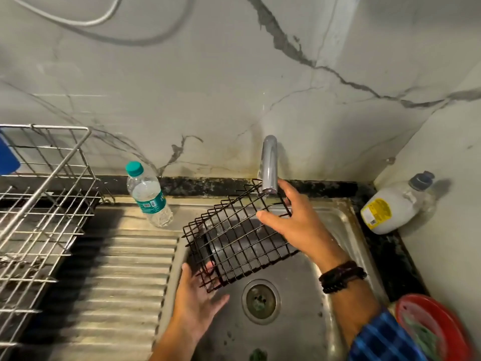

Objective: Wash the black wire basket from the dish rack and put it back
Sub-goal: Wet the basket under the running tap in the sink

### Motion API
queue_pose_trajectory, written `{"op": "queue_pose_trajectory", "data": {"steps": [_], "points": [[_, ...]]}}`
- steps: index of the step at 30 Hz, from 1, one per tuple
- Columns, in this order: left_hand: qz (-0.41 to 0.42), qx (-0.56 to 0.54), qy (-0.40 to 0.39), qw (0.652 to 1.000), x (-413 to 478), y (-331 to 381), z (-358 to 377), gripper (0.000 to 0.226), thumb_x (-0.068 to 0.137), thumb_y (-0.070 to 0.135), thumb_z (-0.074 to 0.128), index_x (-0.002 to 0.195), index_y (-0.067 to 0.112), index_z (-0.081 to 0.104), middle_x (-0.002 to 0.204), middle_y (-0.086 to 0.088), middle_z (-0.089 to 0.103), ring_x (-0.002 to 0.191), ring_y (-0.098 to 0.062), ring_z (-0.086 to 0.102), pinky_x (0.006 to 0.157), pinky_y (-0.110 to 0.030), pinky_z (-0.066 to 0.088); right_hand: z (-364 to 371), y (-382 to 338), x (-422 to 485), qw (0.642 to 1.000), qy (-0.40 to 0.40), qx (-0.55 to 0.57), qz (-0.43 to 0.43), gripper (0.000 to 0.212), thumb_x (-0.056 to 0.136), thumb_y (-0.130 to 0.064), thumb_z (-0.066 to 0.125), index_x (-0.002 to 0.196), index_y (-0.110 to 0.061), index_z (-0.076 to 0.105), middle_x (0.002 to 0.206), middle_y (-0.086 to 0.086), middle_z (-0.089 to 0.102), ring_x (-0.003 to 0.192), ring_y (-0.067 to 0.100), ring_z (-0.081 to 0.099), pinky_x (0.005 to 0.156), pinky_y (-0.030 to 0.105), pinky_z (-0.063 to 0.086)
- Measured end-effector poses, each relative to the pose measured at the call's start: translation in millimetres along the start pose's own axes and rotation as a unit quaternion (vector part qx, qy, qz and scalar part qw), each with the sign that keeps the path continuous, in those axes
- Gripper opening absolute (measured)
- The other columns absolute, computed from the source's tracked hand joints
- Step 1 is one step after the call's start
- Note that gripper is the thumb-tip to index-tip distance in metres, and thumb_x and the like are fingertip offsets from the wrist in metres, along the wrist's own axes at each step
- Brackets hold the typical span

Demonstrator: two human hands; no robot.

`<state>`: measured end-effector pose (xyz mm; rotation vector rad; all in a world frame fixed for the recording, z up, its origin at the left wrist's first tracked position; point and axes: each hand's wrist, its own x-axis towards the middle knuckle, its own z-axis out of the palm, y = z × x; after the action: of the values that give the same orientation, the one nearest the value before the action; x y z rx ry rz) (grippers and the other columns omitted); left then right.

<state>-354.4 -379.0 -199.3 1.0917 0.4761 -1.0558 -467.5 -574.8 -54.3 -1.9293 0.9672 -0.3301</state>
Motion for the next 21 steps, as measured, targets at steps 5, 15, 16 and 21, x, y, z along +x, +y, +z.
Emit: {"op": "queue_pose_trajectory", "data": {"steps": [5, 15, 16, 21], "points": [[0.010, 0.111, 0.032, 0.993, -4.6, -10.0, 18.5, 0.091, 0.073, 0.087, 0.043, 0.127, 0.016, 0.061, 0.113, -0.013, 0.074, 0.100, -0.034, 0.071, 0.091, -0.057, 0.052, 3.9, -15.4, -10.5, 0.981, 0.024, -0.182, -0.065, 0.066, 0.086, -0.059, 0.059, 0.144, -0.043, 0.032, 0.145, 0.002, 0.036, 0.138, 0.023, 0.037, 0.106, 0.040, 0.042], [-0.025, 0.066, 0.049, 0.996, 3.5, -38.7, 25.7, 0.088, 0.085, 0.084, 0.027, 0.132, 0.018, 0.060, 0.108, -0.019, 0.075, 0.105, -0.040, 0.070, 0.095, -0.061, 0.052, 28.5, 9.9, -48.1, 0.922, -0.022, -0.346, -0.172, 0.069, 0.102, -0.053, 0.022, 0.158, -0.024, -0.007, 0.165, -0.008, -0.012, 0.151, 0.006, -0.016, 0.126, 0.035, 0.003], [-0.023, 0.070, 0.049, 0.996, 2.3, -37.6, 26.5, 0.088, 0.084, 0.085, 0.027, 0.130, 0.018, 0.061, 0.108, -0.019, 0.075, 0.104, -0.040, 0.070, 0.094, -0.060, 0.053, 29.1, 20.4, -56.3, 0.931, -0.014, -0.318, -0.175, 0.068, 0.104, -0.050, 0.025, 0.158, -0.025, -0.006, 0.166, -0.009, -0.011, 0.150, 0.004, -0.016, 0.126, 0.034, 0.003], [0.021, 0.105, 0.062, 0.992, 1.5, -35.8, 22.0, 0.095, 0.070, 0.089, 0.037, 0.126, 0.019, 0.064, 0.106, -0.016, 0.076, 0.102, -0.033, 0.072, 0.089, -0.050, 0.058, 18.4, 31.6, -39.4, 0.974, 0.107, -0.131, -0.150, 0.059, 0.101, -0.055, 0.035, 0.153, -0.028, 0.035, 0.160, -0.010, 0.031, 0.147, 0.002, 0.026, 0.120, 0.042, 0.030]]}}
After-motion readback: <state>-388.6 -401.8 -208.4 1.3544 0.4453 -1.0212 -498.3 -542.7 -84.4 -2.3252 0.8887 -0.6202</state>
